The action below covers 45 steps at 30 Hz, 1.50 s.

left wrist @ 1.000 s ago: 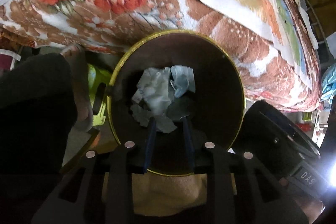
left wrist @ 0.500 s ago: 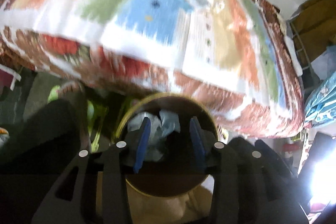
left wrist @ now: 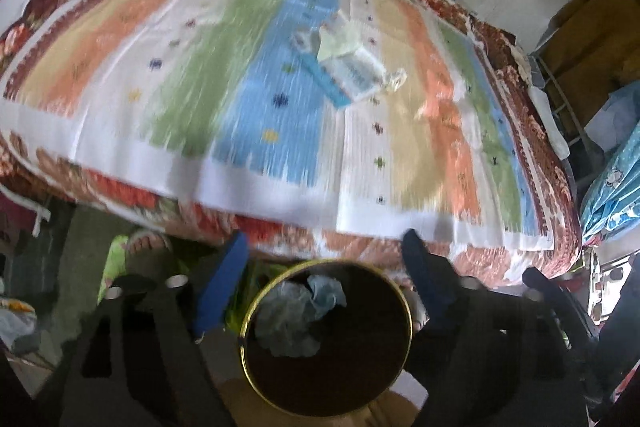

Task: Collect trash
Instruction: 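Move both open tools from the bin back toward the remaining trash on the sheet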

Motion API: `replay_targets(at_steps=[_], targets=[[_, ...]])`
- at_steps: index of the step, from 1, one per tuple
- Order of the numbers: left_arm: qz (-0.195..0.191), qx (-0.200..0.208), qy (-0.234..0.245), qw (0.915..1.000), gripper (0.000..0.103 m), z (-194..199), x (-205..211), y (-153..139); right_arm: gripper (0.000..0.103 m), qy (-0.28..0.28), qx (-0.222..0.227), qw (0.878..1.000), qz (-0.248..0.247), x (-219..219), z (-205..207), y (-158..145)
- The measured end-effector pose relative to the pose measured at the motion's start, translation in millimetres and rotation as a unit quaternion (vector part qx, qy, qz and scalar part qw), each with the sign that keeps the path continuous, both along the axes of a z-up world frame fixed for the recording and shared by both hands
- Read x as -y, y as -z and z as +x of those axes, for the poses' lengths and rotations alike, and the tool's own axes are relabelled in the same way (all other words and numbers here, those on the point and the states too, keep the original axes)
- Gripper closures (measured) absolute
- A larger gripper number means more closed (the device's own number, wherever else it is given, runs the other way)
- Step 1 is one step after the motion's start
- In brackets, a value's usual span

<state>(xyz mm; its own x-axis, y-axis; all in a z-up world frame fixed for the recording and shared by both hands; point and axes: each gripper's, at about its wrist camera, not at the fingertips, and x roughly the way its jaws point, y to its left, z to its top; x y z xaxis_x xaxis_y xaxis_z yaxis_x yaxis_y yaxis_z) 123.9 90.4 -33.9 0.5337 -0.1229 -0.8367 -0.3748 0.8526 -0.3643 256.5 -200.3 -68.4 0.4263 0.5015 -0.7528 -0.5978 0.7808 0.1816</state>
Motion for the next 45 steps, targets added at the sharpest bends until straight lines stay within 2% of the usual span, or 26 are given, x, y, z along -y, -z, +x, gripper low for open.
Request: replay_targets(at_steps=[2,4,5,11,17,22,29,35,39,45], targets=[[0.004,0.006,0.001,1.0000,0.014,7,-3,-4,0.018,-0.004,0.002,1.000,0.001,-4,4,-2],[0.008,0.012,0.001,0.9999,0.008,16,-9,-8,0.010,-0.005,0.003,1.000,0.006,-5,9,-4],[0.008,0.014,0.002,0.9999,0.007,19,-11,-9,0.009,-0.004,0.005,1.000,0.009,-6,13,-6],[0.044,0.015,0.010,0.9989,0.006,43,-18,-9,0.009,0.003,0.020,1.000,0.007,-11,32,-13],[0.023,0.017,-0.008,0.9996,0.006,60,-33,-3,0.009,0.011,0.027,1.000,0.006,-16,52,-15],[0.013,0.020,-0.016,0.9996,0.006,73,-39,1,0.009,0.023,0.002,1.000,0.018,-16,75,-8],[0.016,0.020,-0.003,0.9997,0.006,90,-37,6,0.009,0.041,-0.001,0.999,0.026,-21,106,-3],[-0.004,0.008,0.003,1.0000,0.006,106,-40,21,0.010,0.056,-0.014,0.997,0.046,-25,128,5],[0.004,0.000,0.017,0.9999,0.006,117,-39,33,0.011,0.071,-0.013,0.996,0.058,-28,143,9],[0.050,-0.007,0.064,0.9967,0.006,132,-28,49,0.014,0.091,-0.034,0.993,0.067,-32,170,20]])
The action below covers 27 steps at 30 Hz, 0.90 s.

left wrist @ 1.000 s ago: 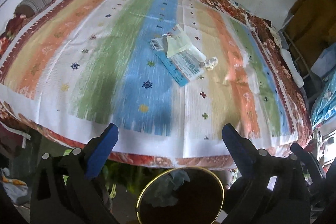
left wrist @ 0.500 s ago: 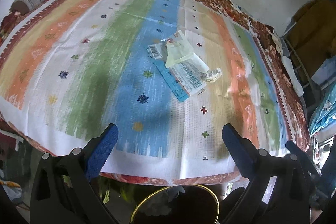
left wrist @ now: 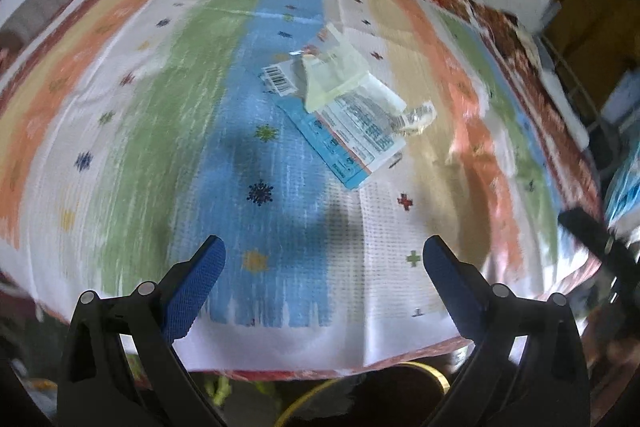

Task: Collect trash
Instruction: 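Move both open tools from the bin back toward the remaining trash on the sheet, then grasp the blue-and-white mask packet with the left tool while the right tool grasps a small clear wrapper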

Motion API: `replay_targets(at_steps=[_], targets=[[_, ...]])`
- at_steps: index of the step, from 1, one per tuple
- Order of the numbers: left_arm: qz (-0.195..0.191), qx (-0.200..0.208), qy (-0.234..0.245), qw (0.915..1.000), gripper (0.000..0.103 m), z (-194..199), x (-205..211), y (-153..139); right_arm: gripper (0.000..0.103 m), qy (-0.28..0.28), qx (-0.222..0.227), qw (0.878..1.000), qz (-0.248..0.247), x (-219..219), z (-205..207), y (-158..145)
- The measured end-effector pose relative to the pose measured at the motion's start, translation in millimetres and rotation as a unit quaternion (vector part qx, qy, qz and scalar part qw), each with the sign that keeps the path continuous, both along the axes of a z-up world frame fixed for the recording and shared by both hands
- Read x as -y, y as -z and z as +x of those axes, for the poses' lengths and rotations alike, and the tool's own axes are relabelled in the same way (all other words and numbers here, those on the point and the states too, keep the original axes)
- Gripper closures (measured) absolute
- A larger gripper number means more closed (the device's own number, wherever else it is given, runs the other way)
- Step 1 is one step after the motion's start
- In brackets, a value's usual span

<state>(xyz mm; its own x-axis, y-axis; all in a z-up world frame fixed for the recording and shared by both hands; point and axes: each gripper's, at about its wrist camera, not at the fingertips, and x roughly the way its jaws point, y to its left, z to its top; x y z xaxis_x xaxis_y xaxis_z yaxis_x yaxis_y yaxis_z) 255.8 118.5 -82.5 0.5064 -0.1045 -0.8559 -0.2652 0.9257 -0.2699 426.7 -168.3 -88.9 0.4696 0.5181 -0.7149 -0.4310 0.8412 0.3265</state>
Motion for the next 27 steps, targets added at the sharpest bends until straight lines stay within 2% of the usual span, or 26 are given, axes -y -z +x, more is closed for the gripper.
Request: replay_targets(at_steps=[4,7,11,17,22,27], targets=[[0.057,-0.008,0.065,0.9963,0.006,11,17,13,0.014,0.006,-0.005,1.000,0.001,-5,15,4],[0.074,-0.013,0.088,0.9932,0.007,17,24,22,0.017,0.008,-0.006,1.000,-0.002,-11,24,8],[0.081,-0.004,0.099,0.9918,0.007,22,30,24,0.018,0.009,-0.008,1.000,-0.005,-20,37,14],[0.118,0.003,0.112,0.9866,0.008,34,42,30,0.022,0.011,-0.010,1.000,-0.011,-32,56,24],[0.161,0.009,0.111,0.9807,0.013,45,45,39,0.026,0.010,-0.014,1.000,-0.012,-40,72,33],[0.154,0.004,0.123,0.9804,0.023,58,44,48,0.034,0.009,-0.017,1.000,-0.012,-55,89,43]])
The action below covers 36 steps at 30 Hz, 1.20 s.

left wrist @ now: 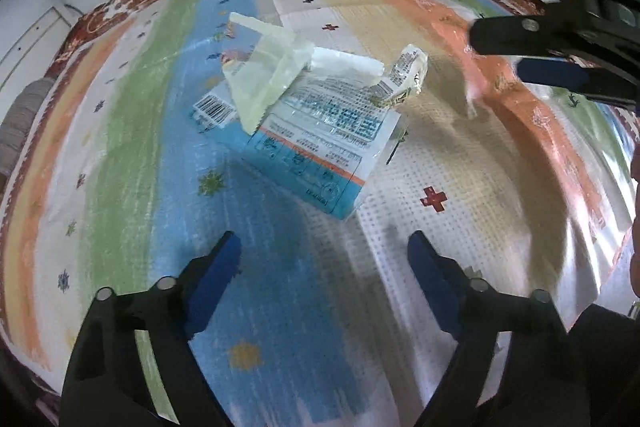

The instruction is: Collect trash

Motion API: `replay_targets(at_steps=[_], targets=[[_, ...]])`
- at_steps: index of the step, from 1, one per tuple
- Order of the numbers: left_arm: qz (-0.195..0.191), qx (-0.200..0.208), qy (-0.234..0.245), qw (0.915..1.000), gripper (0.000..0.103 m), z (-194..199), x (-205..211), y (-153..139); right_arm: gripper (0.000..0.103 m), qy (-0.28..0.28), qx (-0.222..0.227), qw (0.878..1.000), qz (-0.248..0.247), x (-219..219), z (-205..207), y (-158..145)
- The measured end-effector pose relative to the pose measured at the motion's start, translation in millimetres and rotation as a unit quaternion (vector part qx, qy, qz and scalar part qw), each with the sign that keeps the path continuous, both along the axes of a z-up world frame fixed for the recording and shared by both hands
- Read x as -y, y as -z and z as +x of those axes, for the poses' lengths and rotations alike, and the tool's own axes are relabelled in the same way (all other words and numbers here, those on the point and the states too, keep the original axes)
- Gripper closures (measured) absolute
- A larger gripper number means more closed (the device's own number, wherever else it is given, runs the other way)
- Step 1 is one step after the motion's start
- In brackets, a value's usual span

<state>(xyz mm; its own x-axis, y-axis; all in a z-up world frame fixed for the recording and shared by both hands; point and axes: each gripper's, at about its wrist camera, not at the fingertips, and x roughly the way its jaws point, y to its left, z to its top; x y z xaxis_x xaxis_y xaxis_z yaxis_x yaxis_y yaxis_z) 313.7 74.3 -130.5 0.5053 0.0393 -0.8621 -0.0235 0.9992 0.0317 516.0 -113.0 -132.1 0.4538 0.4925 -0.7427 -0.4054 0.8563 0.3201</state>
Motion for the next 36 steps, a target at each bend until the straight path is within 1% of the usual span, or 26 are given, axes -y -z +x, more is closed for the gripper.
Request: replay_targets(at_steps=[2,4,8,9,13,15,16,17,18,19,21,25,27,31,36], targets=[[0.002,0.001,0.008,1.0000,0.025,3,2,3,0.040,0.001,-0.005,1.000,0.000,-6,6,5],[0.007,0.004,0.010,0.9999,0.027,5,2,4,0.044,0.000,-0.011,1.000,0.002,-12,14,12],[0.015,0.011,0.010,0.9998,0.030,10,0,9,0.045,-0.004,-0.016,1.000,0.001,-20,22,23],[0.018,0.012,0.011,0.9997,0.033,11,0,11,0.046,-0.007,-0.015,1.000,0.000,-22,25,26],[0.036,0.023,0.018,0.9989,0.043,15,6,13,0.057,-0.011,-0.017,1.000,-0.006,-30,34,32],[0.056,0.030,0.018,0.9978,0.048,18,11,12,0.063,-0.020,-0.019,1.000,-0.005,-35,39,34],[0.069,0.035,0.025,0.9967,0.055,19,14,11,0.071,-0.027,-0.022,0.999,-0.006,-37,40,36],[0.075,0.037,0.031,0.9961,0.061,21,17,10,0.083,-0.033,-0.024,0.999,-0.009,-40,41,37],[0.075,0.035,0.035,0.9960,0.075,23,19,10,0.087,-0.036,-0.022,0.999,-0.019,-43,41,38],[0.069,0.033,0.035,0.9964,0.088,24,18,10,0.088,-0.038,-0.020,0.999,-0.026,-45,41,39],[0.063,0.033,0.025,0.9972,0.099,26,14,9,0.090,-0.039,-0.016,0.999,-0.031,-45,39,40],[0.041,0.053,-0.007,0.9977,0.103,22,0,-5,0.091,-0.038,0.001,0.998,-0.042,-42,34,34],[0.033,0.063,-0.024,0.9972,0.103,20,-8,-12,0.091,-0.036,0.012,0.998,-0.052,-40,31,29],[0.003,0.084,-0.064,0.9945,0.103,14,-28,-27,0.091,-0.037,0.026,0.997,-0.068,-35,26,21],[-0.016,0.095,-0.087,0.9916,0.103,4,-41,-40,0.091,-0.034,0.039,0.995,-0.084,-21,18,9]])
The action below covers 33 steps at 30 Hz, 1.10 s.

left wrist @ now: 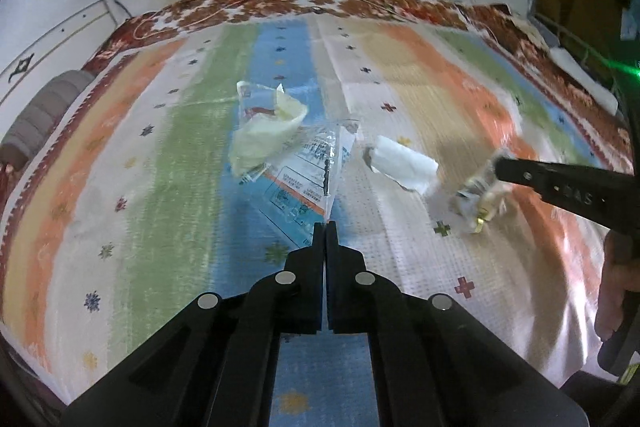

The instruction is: Collect trash

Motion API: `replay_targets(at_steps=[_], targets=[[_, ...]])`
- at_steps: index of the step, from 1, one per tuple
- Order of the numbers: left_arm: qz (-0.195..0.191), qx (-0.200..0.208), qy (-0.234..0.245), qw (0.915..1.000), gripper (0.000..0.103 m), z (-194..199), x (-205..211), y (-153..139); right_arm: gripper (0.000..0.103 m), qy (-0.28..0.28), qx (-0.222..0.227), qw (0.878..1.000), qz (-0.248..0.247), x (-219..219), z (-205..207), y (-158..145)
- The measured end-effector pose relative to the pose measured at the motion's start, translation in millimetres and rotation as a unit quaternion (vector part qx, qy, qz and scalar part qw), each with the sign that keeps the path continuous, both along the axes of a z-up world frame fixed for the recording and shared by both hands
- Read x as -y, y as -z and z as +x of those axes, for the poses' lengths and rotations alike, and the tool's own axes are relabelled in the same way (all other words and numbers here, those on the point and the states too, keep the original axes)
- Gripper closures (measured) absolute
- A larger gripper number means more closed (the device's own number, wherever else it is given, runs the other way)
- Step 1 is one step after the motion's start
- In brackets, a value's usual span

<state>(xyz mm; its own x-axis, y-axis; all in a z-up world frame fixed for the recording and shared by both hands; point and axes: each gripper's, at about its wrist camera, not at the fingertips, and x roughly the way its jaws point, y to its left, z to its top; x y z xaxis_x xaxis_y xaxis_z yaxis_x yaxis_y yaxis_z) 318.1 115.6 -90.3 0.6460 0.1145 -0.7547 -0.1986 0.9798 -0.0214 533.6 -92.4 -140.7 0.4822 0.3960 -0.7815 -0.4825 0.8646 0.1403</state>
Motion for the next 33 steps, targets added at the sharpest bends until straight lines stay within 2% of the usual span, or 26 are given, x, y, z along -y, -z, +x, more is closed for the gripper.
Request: replay_targets(at_steps=[8,18,33], targets=[[-0.009,0.015,0.009,0.9998,0.103,-22,1,-25,0.091,0.014,-0.007,1.000,0.008,20,-15,-27],[-0.061,0.047,0.029,0.9966,0.103,-47,22,-67,0.091,-0.029,0.049,0.998,-0.041,17,-67,-59],[-0.103,0.047,0.041,0.9927,0.103,-76,41,-96,0.091,-0.045,0.046,0.998,-0.020,42,-121,-87]])
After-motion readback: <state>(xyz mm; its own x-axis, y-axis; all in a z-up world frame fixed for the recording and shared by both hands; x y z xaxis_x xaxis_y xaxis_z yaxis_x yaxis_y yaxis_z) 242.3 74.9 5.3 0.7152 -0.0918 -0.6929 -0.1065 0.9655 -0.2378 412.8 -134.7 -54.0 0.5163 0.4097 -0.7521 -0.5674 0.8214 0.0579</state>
